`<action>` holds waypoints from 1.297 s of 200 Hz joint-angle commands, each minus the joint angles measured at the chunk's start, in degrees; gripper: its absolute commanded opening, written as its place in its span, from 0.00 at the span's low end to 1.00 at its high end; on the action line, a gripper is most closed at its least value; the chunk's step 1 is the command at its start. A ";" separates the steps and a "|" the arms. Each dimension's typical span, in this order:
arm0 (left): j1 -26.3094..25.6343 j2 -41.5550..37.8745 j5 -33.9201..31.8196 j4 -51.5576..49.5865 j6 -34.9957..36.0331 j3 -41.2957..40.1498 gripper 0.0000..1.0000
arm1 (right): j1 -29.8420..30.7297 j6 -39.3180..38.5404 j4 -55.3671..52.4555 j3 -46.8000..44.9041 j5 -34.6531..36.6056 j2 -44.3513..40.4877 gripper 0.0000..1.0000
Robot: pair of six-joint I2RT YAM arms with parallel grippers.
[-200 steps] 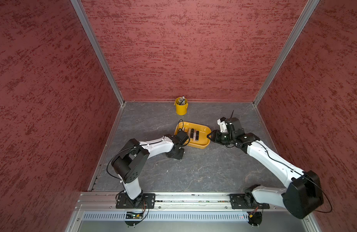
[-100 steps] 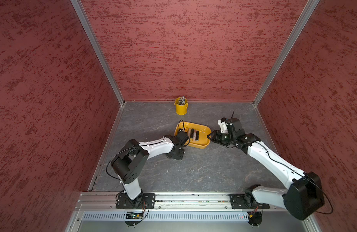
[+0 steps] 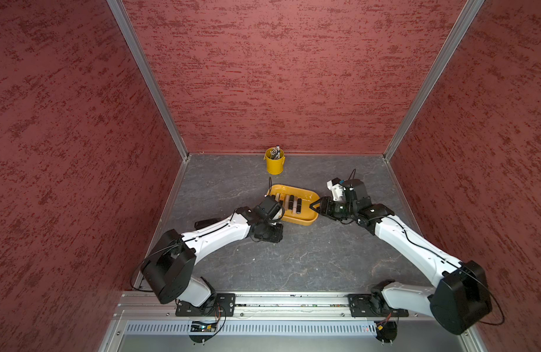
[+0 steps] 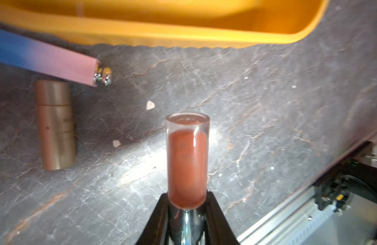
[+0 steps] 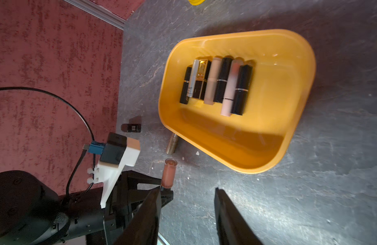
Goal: Put the lipstick into the storage box
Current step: Pick up the lipstick at the center of the board.
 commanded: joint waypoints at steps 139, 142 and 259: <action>9.41 -11.72 34.41 45.03 -19.09 -11.15 0.13 | 0.31 16.03 35.05 -5.06 -26.15 1.89 0.47; 9.46 -11.80 34.39 45.34 -19.25 -11.20 0.13 | 0.40 16.02 35.04 -5.09 -26.14 1.96 0.47; 8.27 -10.50 36.93 50.83 -22.22 -10.94 0.14 | 2.79 16.98 37.47 -4.35 -25.70 5.11 0.46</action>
